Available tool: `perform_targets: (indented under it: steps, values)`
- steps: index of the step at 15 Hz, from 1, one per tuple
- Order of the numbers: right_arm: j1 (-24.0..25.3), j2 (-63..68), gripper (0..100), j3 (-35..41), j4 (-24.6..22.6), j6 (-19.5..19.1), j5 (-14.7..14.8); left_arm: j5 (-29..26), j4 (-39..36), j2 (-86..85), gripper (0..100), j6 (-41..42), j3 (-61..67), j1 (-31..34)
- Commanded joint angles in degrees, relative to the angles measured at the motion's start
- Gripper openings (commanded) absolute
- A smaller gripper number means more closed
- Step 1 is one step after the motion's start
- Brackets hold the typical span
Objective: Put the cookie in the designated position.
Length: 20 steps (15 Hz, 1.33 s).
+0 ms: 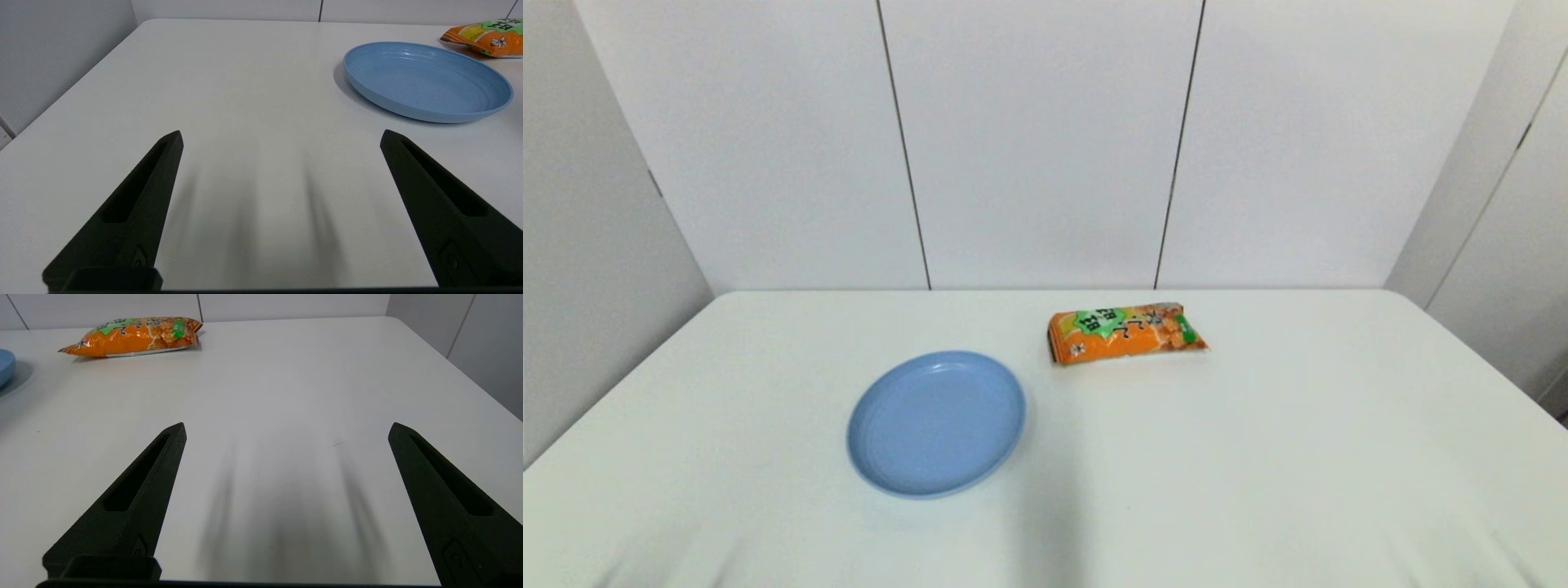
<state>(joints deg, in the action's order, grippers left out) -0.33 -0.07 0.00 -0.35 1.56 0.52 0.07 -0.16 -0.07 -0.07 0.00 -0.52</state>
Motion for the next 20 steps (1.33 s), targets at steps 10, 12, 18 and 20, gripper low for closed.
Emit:
perform_targets:
  steps: [10,12,18,20]
  values:
    - [0.0,0.1,100,0.1,0.0,0.0,0.0,-0.4,-4.8,14.1,100,0.2,-5.3,1.1]
    - [0.0,0.1,100,0.1,0.0,0.1,0.0,-5.5,-9.9,26.0,100,2.5,-11.8,5.6]
    - [0.0,0.1,100,0.1,0.0,0.0,0.0,-13.3,-9.9,74.6,100,19.9,-51.0,-0.3]
    - [0.0,0.1,100,0.1,0.0,0.0,0.0,-13.3,-9.8,88.2,100,19.8,-64.4,-9.1]
